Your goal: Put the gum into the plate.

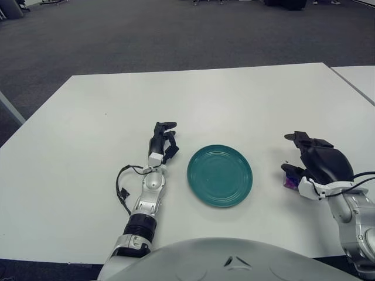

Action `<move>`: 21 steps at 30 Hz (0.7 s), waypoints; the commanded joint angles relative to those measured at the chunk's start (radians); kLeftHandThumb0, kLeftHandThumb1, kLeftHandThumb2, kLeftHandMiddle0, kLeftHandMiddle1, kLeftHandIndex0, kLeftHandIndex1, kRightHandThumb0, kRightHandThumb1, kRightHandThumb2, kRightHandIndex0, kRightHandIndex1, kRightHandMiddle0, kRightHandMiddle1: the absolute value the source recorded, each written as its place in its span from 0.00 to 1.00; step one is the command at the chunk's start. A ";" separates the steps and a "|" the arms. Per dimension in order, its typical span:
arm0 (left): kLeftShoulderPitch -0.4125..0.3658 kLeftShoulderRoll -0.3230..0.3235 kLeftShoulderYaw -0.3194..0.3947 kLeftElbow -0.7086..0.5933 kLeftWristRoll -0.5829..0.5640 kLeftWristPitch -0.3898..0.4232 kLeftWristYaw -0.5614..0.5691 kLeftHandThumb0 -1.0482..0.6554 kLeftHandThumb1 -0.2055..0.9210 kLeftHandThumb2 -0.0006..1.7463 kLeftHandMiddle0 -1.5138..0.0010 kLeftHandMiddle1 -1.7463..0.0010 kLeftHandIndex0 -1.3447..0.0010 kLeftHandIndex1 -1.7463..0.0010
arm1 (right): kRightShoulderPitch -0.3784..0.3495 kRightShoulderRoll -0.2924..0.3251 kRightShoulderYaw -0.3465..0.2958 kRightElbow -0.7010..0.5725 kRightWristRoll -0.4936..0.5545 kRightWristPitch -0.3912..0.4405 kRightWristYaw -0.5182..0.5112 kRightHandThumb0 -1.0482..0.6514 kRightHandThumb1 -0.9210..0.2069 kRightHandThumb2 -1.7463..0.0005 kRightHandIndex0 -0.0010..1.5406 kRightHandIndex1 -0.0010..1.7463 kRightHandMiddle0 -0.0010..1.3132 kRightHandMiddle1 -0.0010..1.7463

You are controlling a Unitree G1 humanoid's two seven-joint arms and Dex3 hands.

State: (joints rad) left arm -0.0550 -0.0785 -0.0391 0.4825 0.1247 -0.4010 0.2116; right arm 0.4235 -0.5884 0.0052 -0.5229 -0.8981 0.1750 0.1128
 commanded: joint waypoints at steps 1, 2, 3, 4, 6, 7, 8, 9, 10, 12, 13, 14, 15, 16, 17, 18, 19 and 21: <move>0.031 0.015 0.012 0.021 -0.006 0.044 -0.009 0.21 1.00 0.54 0.82 0.37 0.83 0.30 | 0.007 0.021 -0.006 0.005 -0.022 -0.011 -0.021 0.16 0.00 0.70 0.21 0.06 0.00 0.41; 0.031 0.016 0.013 0.019 -0.007 0.046 -0.010 0.21 1.00 0.54 0.82 0.37 0.83 0.30 | 0.010 0.025 -0.006 0.008 -0.025 -0.011 -0.025 0.15 0.00 0.70 0.22 0.06 0.00 0.42; 0.032 0.017 0.015 0.017 -0.008 0.047 -0.011 0.20 1.00 0.54 0.82 0.38 0.83 0.30 | 0.013 0.031 -0.006 0.020 -0.026 -0.013 -0.035 0.15 0.00 0.70 0.22 0.06 0.00 0.42; 0.033 0.017 0.016 0.015 -0.009 0.047 -0.012 0.20 1.00 0.54 0.82 0.38 0.83 0.30 | 0.015 0.035 -0.006 0.028 -0.027 -0.016 -0.042 0.15 0.00 0.70 0.23 0.06 0.00 0.42; 0.038 0.016 0.016 0.004 -0.008 0.048 -0.012 0.19 1.00 0.55 0.82 0.38 0.83 0.30 | 0.019 0.044 -0.008 0.041 -0.028 -0.020 -0.056 0.14 0.00 0.70 0.24 0.06 0.00 0.43; 0.042 0.016 0.015 -0.004 -0.006 0.049 -0.011 0.19 1.00 0.55 0.81 0.39 0.83 0.29 | 0.022 0.049 -0.008 0.050 -0.027 -0.023 -0.065 0.14 0.00 0.70 0.24 0.06 0.00 0.43; 0.045 0.016 0.015 -0.010 -0.005 0.049 -0.011 0.19 1.00 0.55 0.81 0.39 0.83 0.29 | 0.024 0.053 -0.009 0.056 -0.025 -0.025 -0.071 0.13 0.00 0.70 0.24 0.06 0.00 0.43; 0.046 0.017 0.015 -0.014 -0.004 0.050 -0.012 0.19 1.00 0.55 0.80 0.39 0.83 0.29 | 0.026 0.055 -0.008 0.059 -0.026 -0.026 -0.075 0.13 0.00 0.70 0.24 0.06 0.00 0.43; 0.047 0.018 0.016 -0.018 -0.005 0.051 -0.013 0.19 1.00 0.55 0.80 0.39 0.83 0.29 | 0.026 0.057 -0.007 0.060 -0.026 -0.027 -0.078 0.13 0.00 0.70 0.25 0.06 0.00 0.44; 0.052 0.021 0.015 -0.026 -0.006 0.052 -0.019 0.19 1.00 0.56 0.80 0.39 0.83 0.29 | 0.033 0.061 -0.006 0.079 -0.021 -0.032 -0.094 0.13 0.00 0.70 0.25 0.06 0.00 0.44; 0.054 0.022 0.015 -0.030 -0.007 0.052 -0.022 0.19 1.00 0.56 0.79 0.39 0.82 0.29 | 0.037 0.064 -0.005 0.087 -0.019 -0.033 -0.101 0.13 0.00 0.70 0.25 0.06 0.00 0.44; 0.055 0.023 0.015 -0.034 -0.008 0.053 -0.025 0.19 1.00 0.56 0.79 0.39 0.82 0.29 | 0.039 0.066 -0.004 0.092 -0.017 -0.034 -0.106 0.13 0.00 0.70 0.25 0.06 0.00 0.44; 0.058 0.023 0.015 -0.040 -0.013 0.055 -0.032 0.19 1.00 0.56 0.79 0.40 0.82 0.29 | 0.043 0.068 -0.005 0.099 -0.016 -0.036 -0.114 0.13 0.00 0.70 0.25 0.06 0.00 0.44; 0.061 0.024 0.016 -0.045 -0.017 0.057 -0.038 0.19 1.00 0.57 0.79 0.40 0.82 0.29 | 0.047 0.071 -0.005 0.103 -0.015 -0.036 -0.120 0.12 0.00 0.70 0.25 0.06 0.00 0.44; 0.064 0.025 0.017 -0.050 -0.022 0.059 -0.045 0.20 1.00 0.57 0.79 0.40 0.82 0.29 | 0.050 0.073 -0.005 0.108 -0.015 -0.037 -0.126 0.12 0.00 0.70 0.25 0.06 0.00 0.44; 0.066 0.026 0.018 -0.054 -0.024 0.061 -0.049 0.20 1.00 0.57 0.79 0.40 0.82 0.30 | 0.052 0.074 -0.006 0.110 -0.015 -0.038 -0.130 0.12 0.00 0.70 0.25 0.06 0.00 0.44; 0.067 0.027 0.020 -0.057 -0.029 0.062 -0.055 0.20 1.00 0.57 0.79 0.40 0.82 0.30 | 0.057 0.076 -0.006 0.112 -0.015 -0.039 -0.136 0.12 0.00 0.70 0.25 0.06 0.00 0.44; 0.071 0.031 0.022 -0.063 -0.033 0.062 -0.063 0.20 1.00 0.57 0.79 0.40 0.81 0.30 | 0.079 0.078 -0.014 0.111 -0.012 -0.042 -0.153 0.12 0.00 0.69 0.26 0.06 0.00 0.45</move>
State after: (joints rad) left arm -0.0143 -0.0635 -0.0282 0.4133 0.1031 -0.3700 0.1659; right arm 0.4670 -0.5402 0.0044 -0.4201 -0.9144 0.1434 -0.0111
